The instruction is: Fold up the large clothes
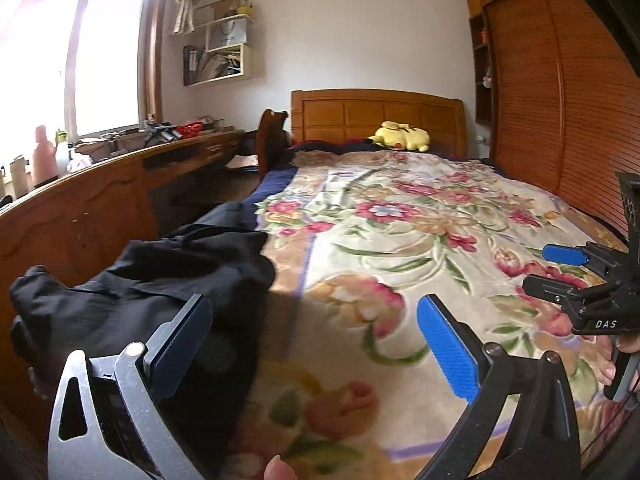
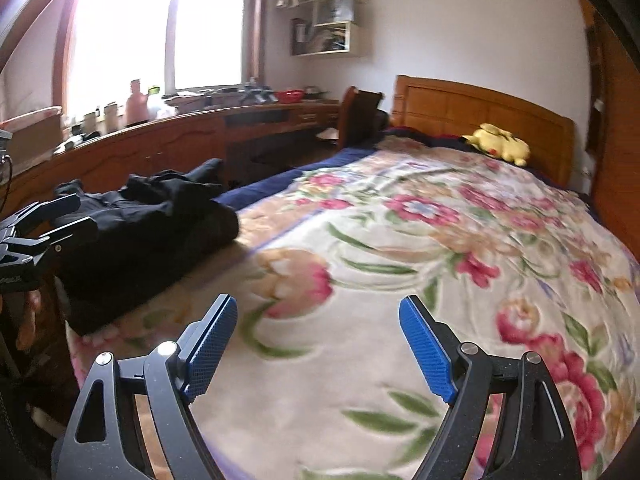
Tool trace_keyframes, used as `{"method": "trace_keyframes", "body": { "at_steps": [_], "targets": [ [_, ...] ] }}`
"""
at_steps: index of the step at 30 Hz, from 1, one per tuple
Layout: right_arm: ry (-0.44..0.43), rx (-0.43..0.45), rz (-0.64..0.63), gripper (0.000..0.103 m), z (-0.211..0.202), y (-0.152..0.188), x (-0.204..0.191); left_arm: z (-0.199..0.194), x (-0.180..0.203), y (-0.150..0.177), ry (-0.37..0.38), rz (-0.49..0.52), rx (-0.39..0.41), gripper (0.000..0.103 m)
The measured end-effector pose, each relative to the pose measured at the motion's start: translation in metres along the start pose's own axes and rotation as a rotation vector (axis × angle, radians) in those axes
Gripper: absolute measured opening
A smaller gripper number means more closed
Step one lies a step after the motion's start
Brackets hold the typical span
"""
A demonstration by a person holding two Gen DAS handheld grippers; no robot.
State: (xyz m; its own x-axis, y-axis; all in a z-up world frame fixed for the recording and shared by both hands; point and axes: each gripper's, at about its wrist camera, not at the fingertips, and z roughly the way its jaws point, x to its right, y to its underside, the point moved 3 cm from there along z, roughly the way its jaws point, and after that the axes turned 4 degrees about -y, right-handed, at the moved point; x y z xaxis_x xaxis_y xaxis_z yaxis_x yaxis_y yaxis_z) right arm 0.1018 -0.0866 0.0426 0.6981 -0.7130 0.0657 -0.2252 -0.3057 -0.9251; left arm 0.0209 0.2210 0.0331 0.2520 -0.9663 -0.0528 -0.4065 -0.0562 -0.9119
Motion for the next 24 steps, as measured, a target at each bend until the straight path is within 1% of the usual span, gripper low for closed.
{"method": "trace_keyframes", "body": {
  "at_steps": [6,9,11,15,21,24],
  "targets": [
    [0.038,0.012,0.037,0.085,-0.02,0.01,0.017,-0.002,0.036,-0.005,0.026,0.036,0.004,0.102],
    [0.048,0.022,0.054,0.085,-0.029,0.013,0.021,-0.006,0.046,-0.009,0.024,0.054,0.011,0.102],
    [0.044,0.02,0.064,0.085,-0.029,0.014,0.019,-0.009,0.045,-0.01,0.019,0.059,0.014,0.102],
    [0.043,0.025,0.056,0.085,-0.027,0.014,0.011,-0.015,0.021,-0.011,-0.037,0.06,0.012,0.102],
    [0.011,0.034,0.069,0.085,-0.017,0.013,0.002,-0.021,-0.038,-0.004,-0.146,0.025,-0.017,0.102],
    [-0.002,0.041,0.066,0.085,-0.015,0.013,0.0,-0.023,-0.061,0.0,-0.178,-0.008,-0.029,0.102]
  ]
}}
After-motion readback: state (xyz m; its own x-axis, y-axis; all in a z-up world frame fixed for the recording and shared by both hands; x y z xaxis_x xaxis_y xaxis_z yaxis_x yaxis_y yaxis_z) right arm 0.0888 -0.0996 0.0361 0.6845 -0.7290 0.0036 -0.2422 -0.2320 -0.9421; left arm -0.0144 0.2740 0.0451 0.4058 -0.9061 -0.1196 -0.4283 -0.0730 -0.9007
